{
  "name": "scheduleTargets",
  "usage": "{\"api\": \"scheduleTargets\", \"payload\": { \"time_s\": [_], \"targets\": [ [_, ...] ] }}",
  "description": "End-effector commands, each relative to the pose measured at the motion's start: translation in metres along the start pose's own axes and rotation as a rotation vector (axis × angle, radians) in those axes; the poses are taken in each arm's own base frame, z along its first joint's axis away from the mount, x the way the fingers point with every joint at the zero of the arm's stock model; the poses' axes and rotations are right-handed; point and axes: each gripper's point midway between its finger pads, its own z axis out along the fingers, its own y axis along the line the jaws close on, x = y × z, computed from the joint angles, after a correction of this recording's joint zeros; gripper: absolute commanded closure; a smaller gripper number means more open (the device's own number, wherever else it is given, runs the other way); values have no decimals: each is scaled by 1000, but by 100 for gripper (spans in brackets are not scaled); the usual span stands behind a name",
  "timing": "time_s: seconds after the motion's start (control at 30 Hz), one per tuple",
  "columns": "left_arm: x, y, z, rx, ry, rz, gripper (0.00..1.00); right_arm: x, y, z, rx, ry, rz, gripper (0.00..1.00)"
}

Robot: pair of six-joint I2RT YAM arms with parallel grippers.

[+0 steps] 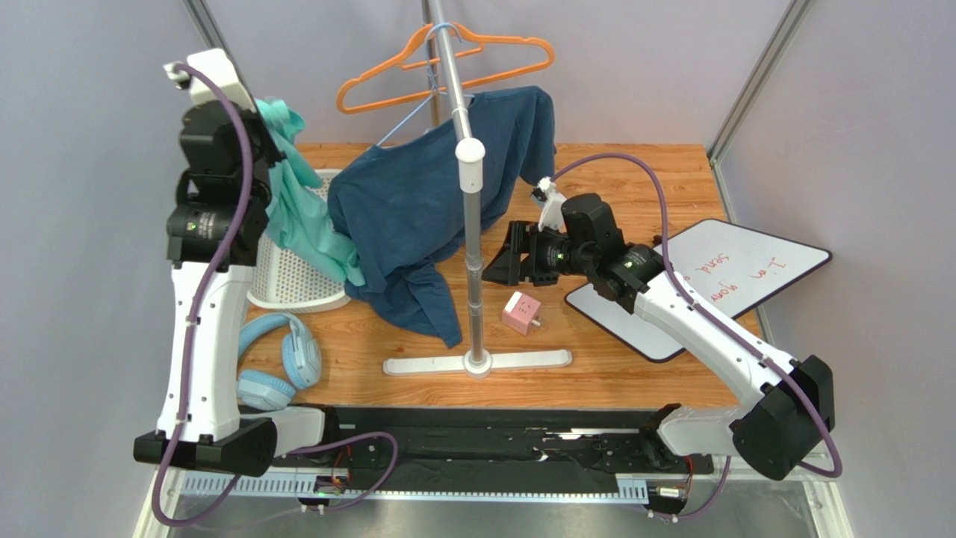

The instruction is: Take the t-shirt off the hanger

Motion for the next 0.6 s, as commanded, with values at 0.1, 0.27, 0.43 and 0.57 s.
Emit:
{"api": "scheduleTargets", "payload": {
  "time_s": [0.1,0.27,0.43,0.57],
  "targets": [
    [122,0,24,-17,176,-71,100,8,6,-13,-35,3,-26,23],
    [205,10,46,-31,351,-179,100,16,1,-19,-20,3,-31,23],
    [285,4,69,4,587,-330,100,25,-2,-24,-24,11,-7,23],
    [336,14,96,-27,739,-380,100,30,-4,-24,-22,18,-9,23]
  ]
}}
